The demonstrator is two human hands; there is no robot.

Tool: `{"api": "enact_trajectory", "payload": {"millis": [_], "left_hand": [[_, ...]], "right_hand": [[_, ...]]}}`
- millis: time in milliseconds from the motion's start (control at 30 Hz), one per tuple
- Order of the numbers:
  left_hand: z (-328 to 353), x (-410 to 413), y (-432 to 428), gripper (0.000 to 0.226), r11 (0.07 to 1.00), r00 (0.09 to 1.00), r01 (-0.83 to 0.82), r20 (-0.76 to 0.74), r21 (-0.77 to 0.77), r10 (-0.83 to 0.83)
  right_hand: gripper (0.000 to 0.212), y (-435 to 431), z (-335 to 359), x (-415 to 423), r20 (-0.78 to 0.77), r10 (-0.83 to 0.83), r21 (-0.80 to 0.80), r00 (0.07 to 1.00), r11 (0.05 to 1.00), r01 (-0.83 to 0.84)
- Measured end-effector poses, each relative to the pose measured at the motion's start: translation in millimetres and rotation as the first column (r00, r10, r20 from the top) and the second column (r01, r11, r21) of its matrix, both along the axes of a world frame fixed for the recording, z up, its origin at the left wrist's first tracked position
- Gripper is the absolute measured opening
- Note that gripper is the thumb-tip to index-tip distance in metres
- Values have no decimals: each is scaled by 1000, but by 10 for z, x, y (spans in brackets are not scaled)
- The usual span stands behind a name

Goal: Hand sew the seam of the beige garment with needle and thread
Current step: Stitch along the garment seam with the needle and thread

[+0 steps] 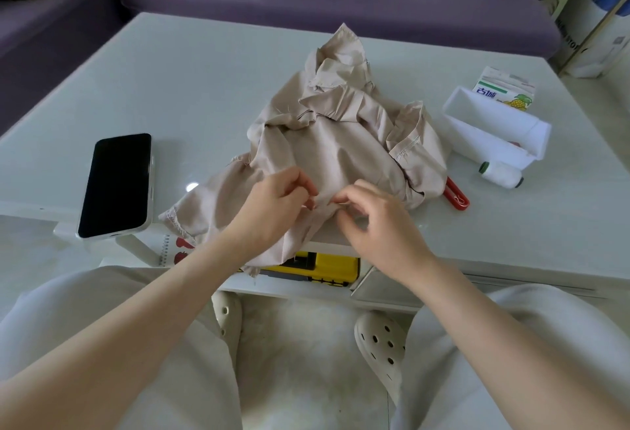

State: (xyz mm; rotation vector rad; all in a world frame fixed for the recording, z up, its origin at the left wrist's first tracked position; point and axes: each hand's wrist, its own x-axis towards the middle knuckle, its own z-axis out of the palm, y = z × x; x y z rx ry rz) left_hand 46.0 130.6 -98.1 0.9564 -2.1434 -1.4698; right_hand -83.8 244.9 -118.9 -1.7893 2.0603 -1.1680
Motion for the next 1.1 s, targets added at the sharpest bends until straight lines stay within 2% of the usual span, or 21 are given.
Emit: {"api": "enact_trajectory", "payload": {"millis": [67, 167, 233, 300, 367, 467, 600, 700, 733, 800, 833, 900, 1033, 1100], "left_hand": [[36, 15, 18, 16, 998, 999, 51, -1, 33, -51], [89, 36, 64, 27, 980, 980, 194, 29, 34, -195], [42, 45, 100, 34, 956, 953, 268, 179, -120, -244], [-47, 37, 119, 36, 900, 933, 308, 284, -308, -221], [-100, 36, 118, 35, 875, 945, 281, 273, -394, -181], [-62, 70, 53, 34, 891, 979, 162, 180, -424, -92], [5, 159, -58, 28, 877, 976, 109, 219, -468, -4], [92, 243, -125, 30, 864, 970, 4, 213, -503, 119], [118, 271, -147, 29, 830, 955, -39, 223, -556, 195], [156, 326, -165, 27, 706, 924, -105, 194, -701, 330], [163, 344, -165, 27, 656, 925, -111, 163, -747, 342], [160, 345, -148, 25, 623, 944, -108, 116, -775, 308], [6, 273, -205, 15, 731, 974, 10, 172, -683, 147], [-79, 253, -237, 15, 736, 969, 78, 224, -672, 102]], "right_hand": [[15, 25, 59, -38, 64, -32, -15, 997, 999, 33], [13, 61, 101, -93, 122, -76, 5, 990, 997, 76], [14, 68, 99, -111, 140, -103, 16, 985, 995, 102], [15, 65, 93, -118, 132, -130, 20, 983, 991, 129], [15, 65, 86, -131, 119, -166, 25, 979, 986, 164], [16, 55, 93, -182, 102, -223, 30, 969, 975, 222], [15, 15, 66, -244, 58, -263, 58, 963, 964, 260], [16, -30, 53, -222, 34, -255, 65, 966, 965, 252], [16, -45, 54, -204, 24, -240, 62, 971, 969, 238], [17, -72, 52, -158, -5, -203, 71, 979, 977, 203], [18, -88, 47, -138, -20, -185, 78, 983, 979, 186], [18, -124, 29, -105, -52, -164, 90, 985, 982, 168], [18, -202, -1, -104, -104, -172, 117, 980, 976, 184], [18, -235, 13, -130, -119, -164, 164, 979, 970, 182]]}}
